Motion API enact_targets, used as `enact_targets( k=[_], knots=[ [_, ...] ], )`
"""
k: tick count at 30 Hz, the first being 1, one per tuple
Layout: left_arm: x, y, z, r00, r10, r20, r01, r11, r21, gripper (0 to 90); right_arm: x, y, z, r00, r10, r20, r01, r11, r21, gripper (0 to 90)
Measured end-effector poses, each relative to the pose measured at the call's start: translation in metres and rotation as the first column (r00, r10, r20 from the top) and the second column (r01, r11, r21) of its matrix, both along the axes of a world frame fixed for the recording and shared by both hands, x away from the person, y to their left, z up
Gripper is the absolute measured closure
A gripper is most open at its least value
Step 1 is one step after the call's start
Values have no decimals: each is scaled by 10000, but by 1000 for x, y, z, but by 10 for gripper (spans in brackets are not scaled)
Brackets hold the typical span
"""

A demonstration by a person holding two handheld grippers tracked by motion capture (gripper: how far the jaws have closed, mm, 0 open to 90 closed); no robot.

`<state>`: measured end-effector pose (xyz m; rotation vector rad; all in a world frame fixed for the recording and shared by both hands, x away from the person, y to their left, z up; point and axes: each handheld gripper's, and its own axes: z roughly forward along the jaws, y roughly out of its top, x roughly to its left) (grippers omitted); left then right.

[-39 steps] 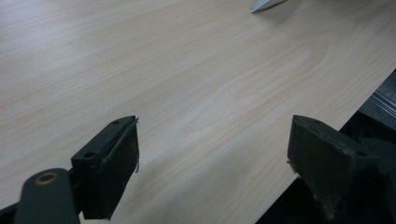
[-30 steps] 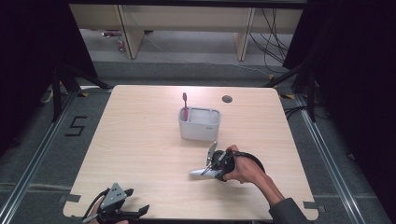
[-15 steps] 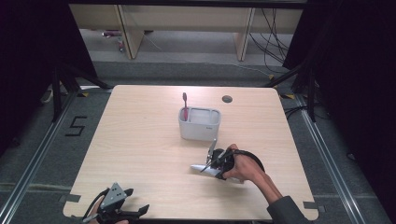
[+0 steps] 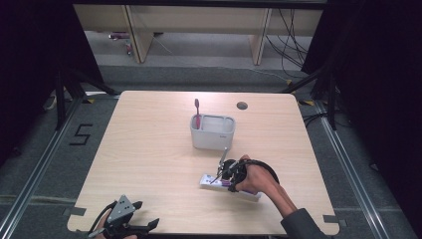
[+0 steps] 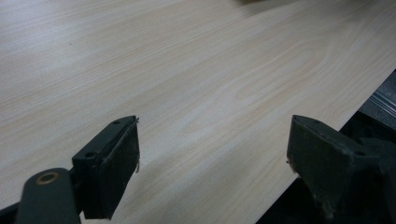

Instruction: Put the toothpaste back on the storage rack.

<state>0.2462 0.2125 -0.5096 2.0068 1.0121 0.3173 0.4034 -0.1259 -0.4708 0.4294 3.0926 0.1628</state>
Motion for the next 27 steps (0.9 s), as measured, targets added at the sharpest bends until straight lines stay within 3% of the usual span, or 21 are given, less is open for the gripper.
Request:
enact_targets(
  k=[4,6,7,8,10,11,12,13,14,16,17,18,20,21,22,24,26,27],
  knots=[
    [1,1,0,10000,-10,-27,11,9997,229,165,1,1,-3,9999,-97,-37,97,9999,-96,747],
    [0,0,0,10000,-47,6,47,10000,38,165,2,2,-5,10000,31,-91,-32,10000,-67,748],
    [0,0,0,10000,-56,5,56,10000,56,165,0,3,-4,9993,-336,-174,332,9992,-243,748],
    [0,0,0,10000,-21,9,21,10000,47,165,0,4,-3,9995,-299,-67,297,9992,-281,748],
    [1,1,1,10000,-22,-41,23,9995,300,165,1,4,-3,9997,-203,-135,199,9994,-295,749],
    [0,0,0,10000,-16,-25,16,10000,38,165,1,4,-3,9996,-252,-145,247,9992,-323,750],
    [0,1,1,9998,-192,-28,193,9993,306,165,1,4,-3,9995,-256,-159,251,9992,-297,750],
    [0,2,1,9998,-211,-66,213,9993,320,167,0,5,-4,9986,-473,-242,465,9985,-294,751],
    [0,-1,-1,10000,34,-44,-34,10000,-54,167,2,4,-5,9994,-262,-206,259,9996,-152,752],
    [0,0,-1,10000,-17,-30,18,10000,44,167,1,5,-5,9992,-348,-177,343,9991,-268,753],
    [-1,-1,0,10000,6,-73,-6,10000,60,167,3,6,-4,9999,-111,-113,107,9991,-416,754],
    [0,0,0,10000,-30,-57,30,10000,55,167,1,7,-4,9993,-285,-244,275,9987,-424,755],
    [0,-1,-1,10000,34,-43,-34,10000,-14,167,4,10,-3,9998,177,-11,-177,9977,-650,755],
    [0,-1,0,10000,16,-50,-16,10000,-3,167,2,10,-4,9993,-275,-240,258,9973,-695,756],
    [0,2,1,9997,-230,-47,231,9992,334,167,2,11,-4,9994,-217,-286,197,9974,-690,756],
    [0,0,0,10000,-38,-13,38,10000,11,168,3,11,-3,9990,-239,-367,208,9965,-814,756],
    [0,0,0,10000,-20,-34,20,10000,17,168,4,12,-3,9997,25,-239,-44,9967,-813,757],
    [0,2,0,9998,-177,-37,177,9996,219,168,3,11,-3,9995,-151,-279,126,9960,-881,758]
  ],
)
